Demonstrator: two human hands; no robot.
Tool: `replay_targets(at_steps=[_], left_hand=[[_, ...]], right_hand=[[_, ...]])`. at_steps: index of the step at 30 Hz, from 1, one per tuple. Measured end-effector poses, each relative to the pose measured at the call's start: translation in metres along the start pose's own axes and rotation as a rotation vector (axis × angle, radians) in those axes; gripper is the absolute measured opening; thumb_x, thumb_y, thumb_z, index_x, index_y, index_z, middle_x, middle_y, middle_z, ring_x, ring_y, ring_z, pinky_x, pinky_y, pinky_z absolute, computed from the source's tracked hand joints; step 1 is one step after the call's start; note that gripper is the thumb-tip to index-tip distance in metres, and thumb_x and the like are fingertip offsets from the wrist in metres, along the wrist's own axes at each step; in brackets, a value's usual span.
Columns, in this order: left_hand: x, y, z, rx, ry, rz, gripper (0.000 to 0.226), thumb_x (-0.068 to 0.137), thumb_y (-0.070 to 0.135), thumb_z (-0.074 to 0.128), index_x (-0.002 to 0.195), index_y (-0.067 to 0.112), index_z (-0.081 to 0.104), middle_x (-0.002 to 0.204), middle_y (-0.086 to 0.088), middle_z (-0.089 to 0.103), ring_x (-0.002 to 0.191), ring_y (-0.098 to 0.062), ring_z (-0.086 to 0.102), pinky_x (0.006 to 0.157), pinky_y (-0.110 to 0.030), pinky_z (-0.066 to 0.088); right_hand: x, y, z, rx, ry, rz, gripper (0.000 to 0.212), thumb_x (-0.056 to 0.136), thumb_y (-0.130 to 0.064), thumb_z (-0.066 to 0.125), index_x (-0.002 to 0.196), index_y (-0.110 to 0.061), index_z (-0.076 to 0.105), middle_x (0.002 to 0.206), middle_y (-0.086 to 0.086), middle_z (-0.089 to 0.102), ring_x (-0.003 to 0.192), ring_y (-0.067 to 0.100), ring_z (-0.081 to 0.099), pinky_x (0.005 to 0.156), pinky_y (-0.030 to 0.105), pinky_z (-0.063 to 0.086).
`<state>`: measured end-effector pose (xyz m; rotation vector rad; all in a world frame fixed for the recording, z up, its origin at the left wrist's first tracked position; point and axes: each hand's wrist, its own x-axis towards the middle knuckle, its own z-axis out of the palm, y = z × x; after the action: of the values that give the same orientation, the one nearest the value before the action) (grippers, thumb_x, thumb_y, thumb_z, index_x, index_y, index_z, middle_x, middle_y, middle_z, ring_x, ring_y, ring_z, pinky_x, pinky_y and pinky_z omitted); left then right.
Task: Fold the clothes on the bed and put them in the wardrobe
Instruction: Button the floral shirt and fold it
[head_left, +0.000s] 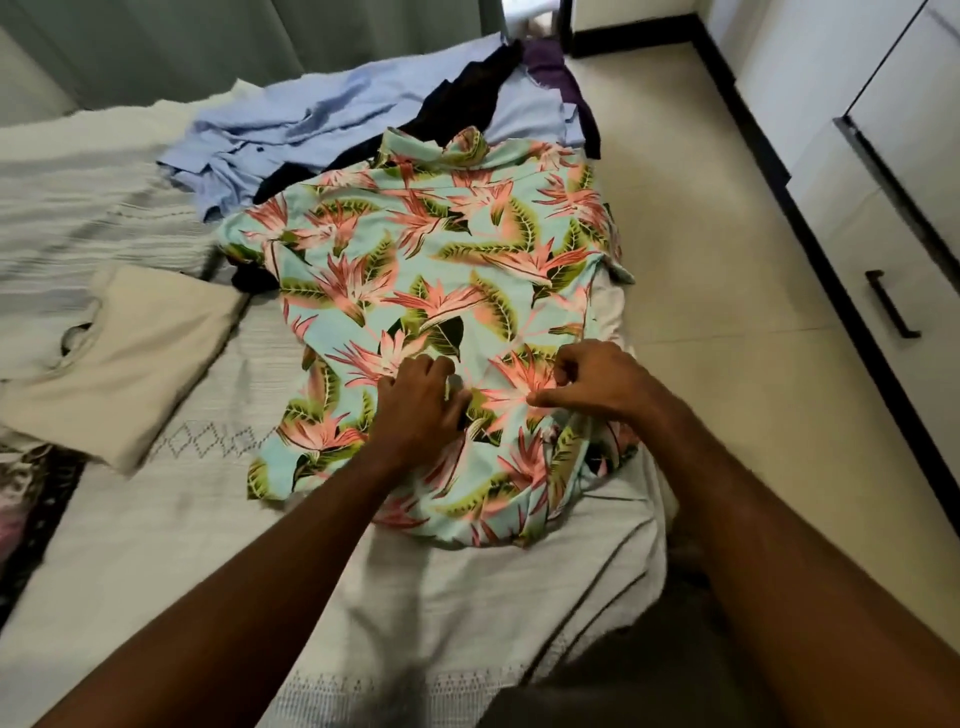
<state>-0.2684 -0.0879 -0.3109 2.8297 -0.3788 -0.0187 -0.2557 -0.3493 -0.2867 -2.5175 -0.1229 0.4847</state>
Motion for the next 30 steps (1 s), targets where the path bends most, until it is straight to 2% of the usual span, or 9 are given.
replay_targets(at_steps=[5, 7, 12, 17, 20, 22, 26, 28, 30], left_hand=[[-0.069, -0.051, -0.023, -0.147, 0.088, 0.153, 0.061, 0.089, 0.068, 0.046, 0.115, 0.016, 0.064, 0.106, -0.006, 0.066, 0.098, -0.026, 0.061, 0.084, -0.042, 0.047], [-0.110, -0.078, -0.041, -0.152, 0.140, 0.160, 0.066, 0.081, 0.077, 0.053, 0.115, 0.022, 0.065, 0.109, -0.001, 0.065, 0.103, -0.023, 0.060, 0.087, -0.043, 0.045], [-0.148, -0.145, -0.059, 0.038, -0.120, 0.061, 0.091, 0.058, 0.093, 0.058, 0.137, 0.049, 0.050, 0.142, -0.002, 0.046, 0.134, -0.029, 0.039, 0.102, -0.059, 0.035], [-0.144, -0.145, -0.056, -0.138, -0.010, -0.034, 0.028, 0.076, 0.044, 0.060, 0.102, 0.034, 0.068, 0.106, 0.004, 0.065, 0.106, -0.024, 0.056, 0.080, -0.043, 0.037], [-0.139, -0.133, -0.087, -0.587, -0.016, -0.109, 0.031, 0.075, 0.030, 0.050, 0.087, 0.008, 0.068, 0.080, -0.010, 0.066, 0.073, -0.027, 0.059, 0.062, -0.035, 0.048], [-0.126, -0.137, -0.109, -0.675, -0.077, -0.175, 0.035, 0.073, 0.025, 0.044, 0.081, -0.002, 0.064, 0.074, -0.021, 0.059, 0.068, -0.030, 0.054, 0.054, -0.029, 0.042], [-0.103, -0.158, -0.108, -0.369, -0.126, -0.296, 0.038, 0.075, 0.053, 0.052, 0.097, 0.026, 0.066, 0.108, -0.010, 0.067, 0.105, -0.035, 0.060, 0.094, -0.045, 0.046], [-0.104, -0.165, -0.092, -0.277, -0.060, -0.530, 0.070, 0.074, 0.073, 0.062, 0.118, 0.019, 0.060, 0.123, -0.016, 0.063, 0.117, -0.040, 0.057, 0.100, -0.053, 0.046], [-0.116, -0.154, -0.086, -0.255, -0.099, -0.715, 0.101, 0.059, 0.084, 0.068, 0.123, 0.007, 0.057, 0.126, -0.023, 0.062, 0.118, -0.043, 0.058, 0.097, -0.052, 0.049]], right_hand=[[-0.054, -0.004, 0.006, 0.090, -0.015, 0.005, 0.049, 0.062, -0.038, 0.095, 0.100, -0.021, 0.071, 0.099, -0.002, 0.069, 0.090, 0.016, 0.065, 0.081, 0.032, 0.056], [-0.088, -0.007, 0.008, 0.141, -0.045, 0.016, 0.047, 0.065, -0.030, 0.095, 0.105, -0.023, 0.071, 0.098, -0.003, 0.068, 0.090, 0.016, 0.065, 0.075, 0.022, 0.053], [-0.130, -0.006, 0.012, -0.051, -0.172, 0.113, 0.045, 0.068, -0.026, 0.092, 0.104, -0.031, 0.068, 0.101, -0.001, 0.062, 0.084, 0.011, 0.057, 0.069, 0.022, 0.048], [-0.152, -0.004, 0.023, -0.188, -0.183, 0.162, 0.022, 0.072, -0.029, 0.090, 0.086, -0.030, 0.073, 0.093, -0.008, 0.065, 0.084, 0.006, 0.059, 0.063, 0.019, 0.042], [-0.163, -0.001, 0.008, -0.154, -0.094, 0.172, 0.013, 0.078, -0.028, 0.086, 0.085, -0.030, 0.075, 0.096, -0.007, 0.068, 0.088, 0.009, 0.062, 0.065, 0.018, 0.043], [-0.167, 0.000, -0.008, -0.125, -0.059, 0.174, 0.010, 0.081, -0.025, 0.084, 0.085, -0.028, 0.075, 0.096, -0.006, 0.069, 0.087, 0.010, 0.063, 0.063, 0.019, 0.044], [-0.162, 0.002, -0.013, -0.164, -0.156, 0.232, 0.017, 0.079, -0.021, 0.085, 0.076, -0.031, 0.071, 0.089, -0.006, 0.071, 0.086, 0.013, 0.064, 0.068, 0.021, 0.045], [-0.155, 0.004, -0.002, -0.110, -0.076, 0.276, 0.014, 0.079, -0.028, 0.084, 0.089, -0.026, 0.074, 0.102, 0.001, 0.072, 0.095, 0.017, 0.064, 0.073, 0.025, 0.046], [-0.145, 0.006, 0.009, -0.012, 0.146, 0.357, 0.037, 0.083, -0.035, 0.081, 0.114, -0.017, 0.069, 0.122, 0.010, 0.067, 0.107, 0.023, 0.061, 0.082, 0.030, 0.047]])
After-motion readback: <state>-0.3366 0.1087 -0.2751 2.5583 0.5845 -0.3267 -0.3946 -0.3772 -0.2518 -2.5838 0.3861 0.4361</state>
